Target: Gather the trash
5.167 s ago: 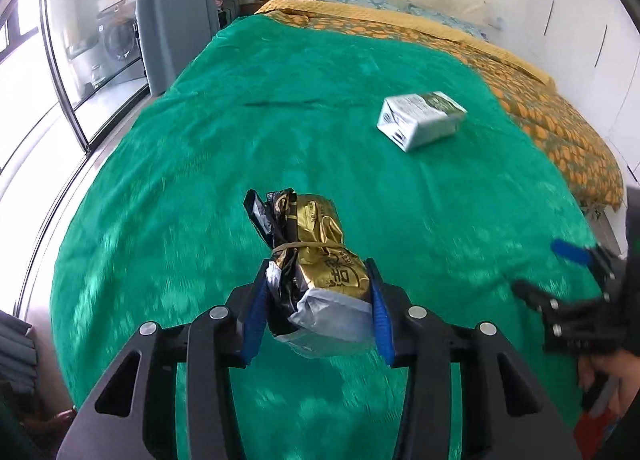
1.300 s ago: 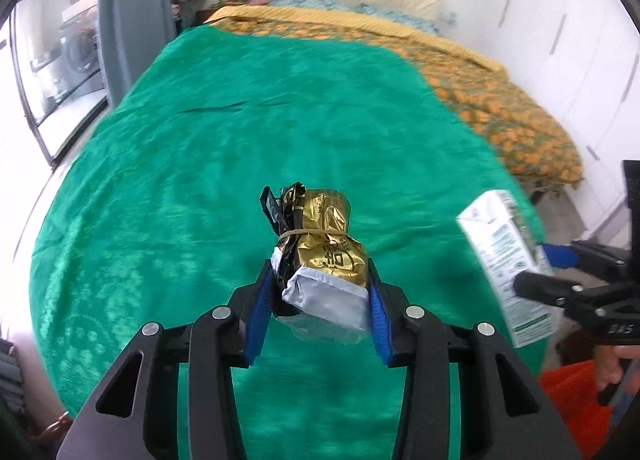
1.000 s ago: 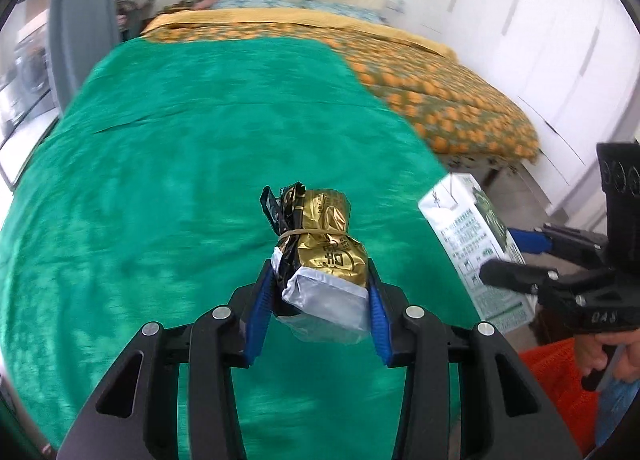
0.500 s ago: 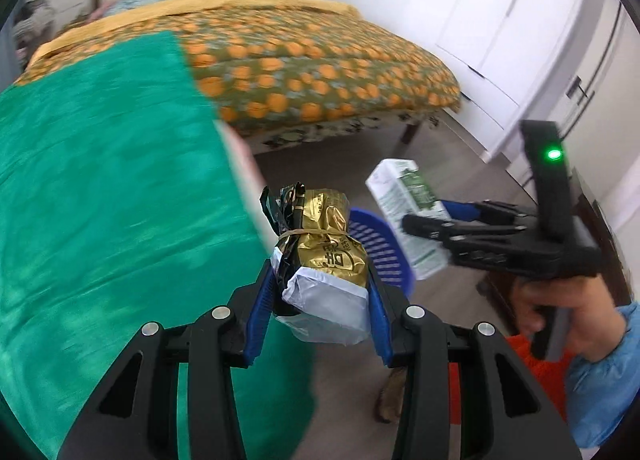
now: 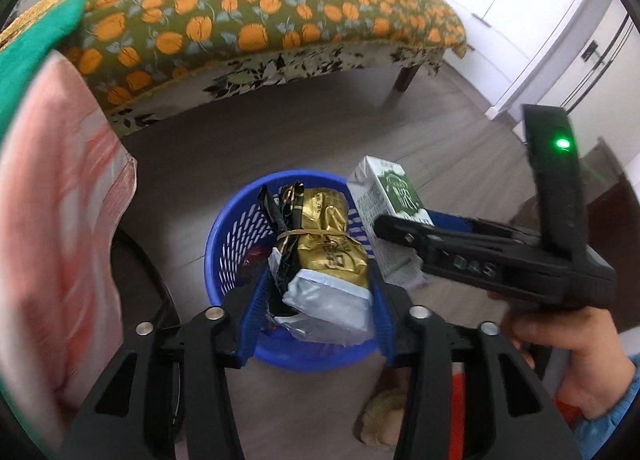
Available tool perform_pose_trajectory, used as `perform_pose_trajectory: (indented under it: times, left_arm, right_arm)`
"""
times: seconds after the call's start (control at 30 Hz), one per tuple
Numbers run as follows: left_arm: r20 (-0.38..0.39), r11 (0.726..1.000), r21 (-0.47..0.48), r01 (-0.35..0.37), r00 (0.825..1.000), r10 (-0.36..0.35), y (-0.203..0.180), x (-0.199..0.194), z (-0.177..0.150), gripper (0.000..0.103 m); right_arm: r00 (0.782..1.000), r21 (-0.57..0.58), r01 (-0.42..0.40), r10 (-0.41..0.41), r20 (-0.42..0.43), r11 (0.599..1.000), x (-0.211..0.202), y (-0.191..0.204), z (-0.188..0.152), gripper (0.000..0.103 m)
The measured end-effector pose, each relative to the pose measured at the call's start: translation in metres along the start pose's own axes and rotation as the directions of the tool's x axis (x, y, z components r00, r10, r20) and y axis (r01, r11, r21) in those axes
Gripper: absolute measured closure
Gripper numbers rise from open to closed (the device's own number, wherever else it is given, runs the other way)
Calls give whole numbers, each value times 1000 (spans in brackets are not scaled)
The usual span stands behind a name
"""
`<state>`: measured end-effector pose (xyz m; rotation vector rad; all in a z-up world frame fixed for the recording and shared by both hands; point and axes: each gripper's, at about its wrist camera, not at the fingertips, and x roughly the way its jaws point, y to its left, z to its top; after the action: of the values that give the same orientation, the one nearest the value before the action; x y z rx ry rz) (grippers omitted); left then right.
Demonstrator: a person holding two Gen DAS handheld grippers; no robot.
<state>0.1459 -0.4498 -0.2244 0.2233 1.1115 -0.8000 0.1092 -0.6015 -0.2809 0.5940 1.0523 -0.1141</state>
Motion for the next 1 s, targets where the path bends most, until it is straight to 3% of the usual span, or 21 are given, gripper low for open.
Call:
perform_pose_trajectory:
  times: [0.03, 0.07, 0.17, 0.23, 0.4, 0.53, 0.6, 0.7, 1.0]
  left_arm:
    - [-1, 1000, -3, -16, 1000, 16, 1, 9, 1, 34]
    - [4, 999, -11, -35, 999, 35, 3, 18, 3, 32]
    - [2, 998, -35, -55, 999, 55, 8, 20, 4, 32]
    - [31, 998, -47, -48, 998, 50, 9, 6, 2, 24]
    - [176, 998, -6, -69, 982, 69, -11, -63, -13, 12]
    - [297, 996, -32, -78, 951, 84, -25, -125, -46, 5]
    - [302, 995, -15, -94, 949, 94, -31, -142, -62, 5]
    - [257, 993, -7, -118, 959, 116, -37, -152, -81, 5]
    - [262, 982, 5, -191, 947, 183, -45, -166, -121, 5]
  right_arm:
    - [1000, 23, -14, 14, -7, 1000, 6, -8, -1, 28]
    - [1000, 42, -14, 14, -4, 999, 9, -14, -3, 19]
    - [999, 94, 12, -16, 37, 995, 3, -30, -4, 18]
    - [997, 121, 23, -32, 75, 992, -11, -33, -2, 14]
    - [979, 117, 55, -77, 189, 992, -68, -19, -1, 5]
    - [962, 76, 119, -134, 238, 990, -113, 7, -11, 5]
    - [947, 52, 149, -157, 281, 988, -136, 19, -26, 5]
    - [920, 21, 172, -168, 354, 985, -165, 37, -59, 5]
    - [908, 30, 210, -206, 365, 977, -193, 54, -134, 5]
